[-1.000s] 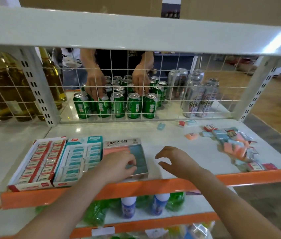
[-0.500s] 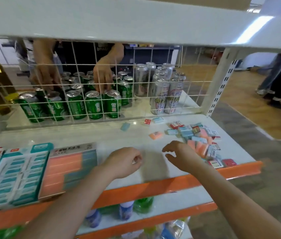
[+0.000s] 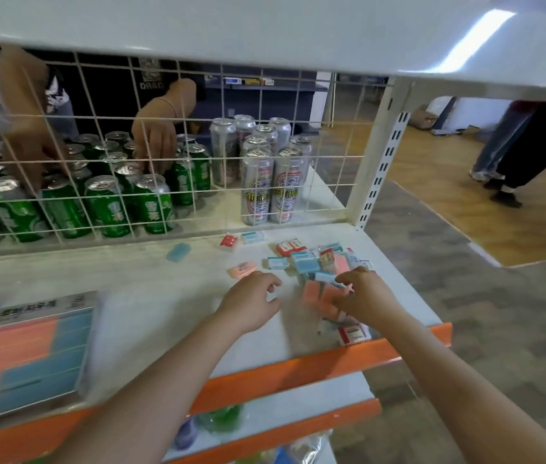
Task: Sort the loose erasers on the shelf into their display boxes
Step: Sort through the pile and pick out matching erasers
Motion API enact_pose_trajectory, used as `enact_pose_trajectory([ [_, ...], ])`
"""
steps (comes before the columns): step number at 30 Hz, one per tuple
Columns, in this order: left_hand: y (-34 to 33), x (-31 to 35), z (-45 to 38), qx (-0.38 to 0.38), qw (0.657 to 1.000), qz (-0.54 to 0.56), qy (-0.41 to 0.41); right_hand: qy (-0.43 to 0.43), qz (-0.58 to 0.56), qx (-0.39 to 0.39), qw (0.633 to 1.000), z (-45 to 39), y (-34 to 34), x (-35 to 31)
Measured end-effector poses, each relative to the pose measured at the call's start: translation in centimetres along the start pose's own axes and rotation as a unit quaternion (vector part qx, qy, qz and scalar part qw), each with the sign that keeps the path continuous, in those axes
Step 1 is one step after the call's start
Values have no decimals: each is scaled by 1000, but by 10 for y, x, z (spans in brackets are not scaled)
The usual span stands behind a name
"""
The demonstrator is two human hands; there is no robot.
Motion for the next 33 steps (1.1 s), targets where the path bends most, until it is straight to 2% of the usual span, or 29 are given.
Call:
enact_pose_trajectory([
  [7, -27, 32, -30, -14, 1000, -13, 4, 33, -39, -31, 998, -3, 2, 9],
  [17, -41, 38, -45, -19, 994, 89, 56, 30, -54, -47, 997, 1, 7, 14],
  [26, -20, 25, -32, 25, 992, 105, 60, 5, -68, -31, 997, 0, 2, 8],
  [33, 4, -2, -19, 51, 982, 163, 79, -4, -183, 39, 982, -1, 14, -5],
])
Point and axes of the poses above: each hand's wrist, its own z-axis away from the middle knuckle, its own y-axis out of the back of the hand, x = y × z, the point moved 6 cm from there along -z, towards the middle knuckle, and after that the axes turned 2 degrees about -z, right-handed, at the moved point
